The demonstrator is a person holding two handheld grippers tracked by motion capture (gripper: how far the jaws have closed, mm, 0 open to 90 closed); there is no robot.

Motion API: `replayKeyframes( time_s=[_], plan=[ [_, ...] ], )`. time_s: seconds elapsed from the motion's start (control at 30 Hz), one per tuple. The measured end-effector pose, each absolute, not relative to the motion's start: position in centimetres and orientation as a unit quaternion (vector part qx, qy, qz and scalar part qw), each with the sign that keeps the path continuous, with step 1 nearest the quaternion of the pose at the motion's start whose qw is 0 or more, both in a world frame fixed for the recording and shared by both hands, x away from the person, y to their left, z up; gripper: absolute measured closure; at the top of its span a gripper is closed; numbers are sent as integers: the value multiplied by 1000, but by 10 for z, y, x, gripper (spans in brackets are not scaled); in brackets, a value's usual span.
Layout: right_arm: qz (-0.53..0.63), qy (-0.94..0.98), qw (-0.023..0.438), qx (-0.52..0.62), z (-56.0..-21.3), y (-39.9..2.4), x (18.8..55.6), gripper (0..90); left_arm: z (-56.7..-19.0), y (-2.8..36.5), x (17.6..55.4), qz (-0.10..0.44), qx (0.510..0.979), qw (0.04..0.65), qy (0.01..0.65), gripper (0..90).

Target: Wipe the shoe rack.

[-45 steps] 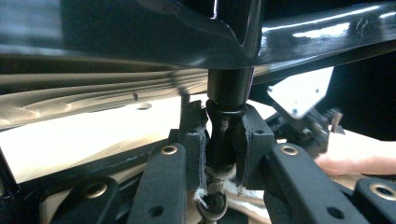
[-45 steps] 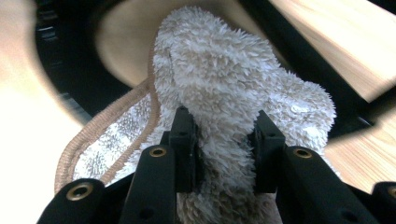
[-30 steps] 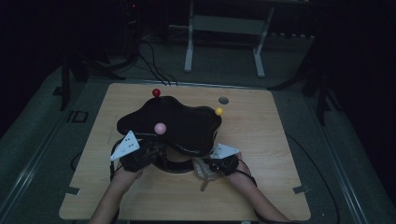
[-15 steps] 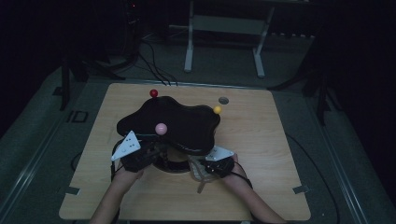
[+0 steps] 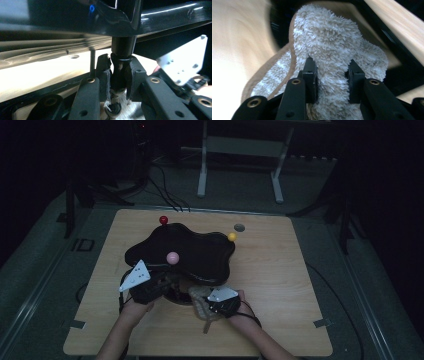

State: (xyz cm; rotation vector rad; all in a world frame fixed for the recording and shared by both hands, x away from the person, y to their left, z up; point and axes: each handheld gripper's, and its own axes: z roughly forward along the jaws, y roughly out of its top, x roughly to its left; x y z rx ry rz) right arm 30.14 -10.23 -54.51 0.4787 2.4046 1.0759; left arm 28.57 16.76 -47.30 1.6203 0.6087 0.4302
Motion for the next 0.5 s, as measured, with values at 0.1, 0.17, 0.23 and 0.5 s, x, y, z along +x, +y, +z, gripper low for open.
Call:
replayKeyframes(
  time_s=[0.1, 0.17, 0.23, 0.5],
  plan=[
    [391, 885, 213, 134, -544, -92, 292, 671, -473, 168, 285, 188, 708, 627, 266, 751],
    [386, 887, 215, 131, -541, -89, 295, 666, -473, 168, 286, 188, 708, 627, 266, 751],
    [389, 879, 221, 164, -540, -88, 298, 662, -473, 167, 286, 188, 708, 626, 266, 751],
    [384, 880, 249, 125, -547, -56, 274, 667, -472, 168, 286, 187, 710, 626, 265, 751]
  ],
)
